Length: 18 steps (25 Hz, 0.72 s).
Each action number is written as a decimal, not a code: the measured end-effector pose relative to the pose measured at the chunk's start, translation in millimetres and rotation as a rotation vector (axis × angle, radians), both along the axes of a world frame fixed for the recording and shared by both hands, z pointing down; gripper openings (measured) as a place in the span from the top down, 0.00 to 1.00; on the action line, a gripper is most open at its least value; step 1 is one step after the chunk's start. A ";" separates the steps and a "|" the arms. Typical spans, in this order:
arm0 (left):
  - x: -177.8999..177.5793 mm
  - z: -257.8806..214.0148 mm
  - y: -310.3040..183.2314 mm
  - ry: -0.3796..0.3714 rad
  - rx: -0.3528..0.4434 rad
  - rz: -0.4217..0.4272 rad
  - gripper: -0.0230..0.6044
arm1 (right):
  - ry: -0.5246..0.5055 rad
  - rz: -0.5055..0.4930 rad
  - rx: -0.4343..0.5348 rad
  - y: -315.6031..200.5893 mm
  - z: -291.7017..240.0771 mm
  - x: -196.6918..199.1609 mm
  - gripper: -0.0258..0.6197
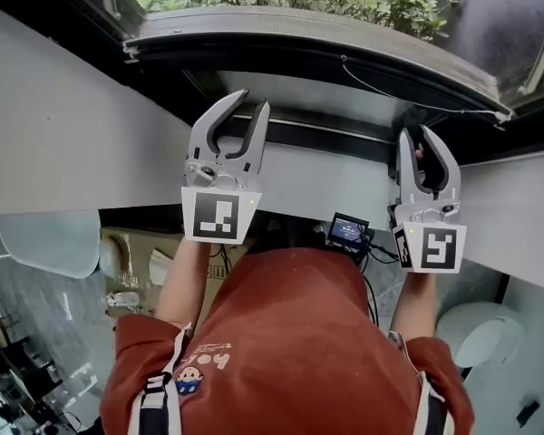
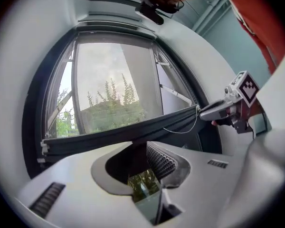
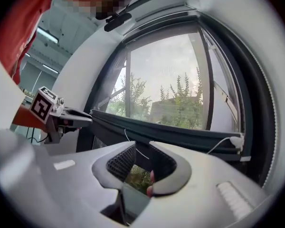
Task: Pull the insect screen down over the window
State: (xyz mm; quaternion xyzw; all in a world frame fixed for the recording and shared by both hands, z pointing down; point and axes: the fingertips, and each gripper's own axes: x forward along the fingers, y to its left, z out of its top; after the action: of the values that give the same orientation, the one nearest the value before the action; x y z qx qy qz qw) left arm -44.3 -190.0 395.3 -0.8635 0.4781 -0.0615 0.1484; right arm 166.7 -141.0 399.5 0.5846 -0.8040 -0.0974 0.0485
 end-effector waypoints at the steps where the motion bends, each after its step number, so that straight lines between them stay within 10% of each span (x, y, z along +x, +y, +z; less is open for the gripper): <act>1: 0.5 2.2 1.8 0.036 -0.006 -0.009 0.81 | -0.017 0.009 -0.002 1.4 3.7 -0.2 0.81; 10: -7.6 40.6 13.1 0.228 -0.124 -0.114 0.81 | -0.139 0.093 -0.030 2.9 38.0 -13.6 0.81; 18: -10.1 60.5 24.7 0.208 -0.149 -0.157 0.85 | -0.152 0.104 -0.037 3.1 47.4 -13.6 0.81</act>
State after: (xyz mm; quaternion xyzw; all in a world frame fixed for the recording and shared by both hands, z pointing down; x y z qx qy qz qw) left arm -54.4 -165.4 455.8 -0.8336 0.5513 -0.0181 0.0283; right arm 153.2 -137.9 446.9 0.6303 -0.7755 -0.0353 0.0031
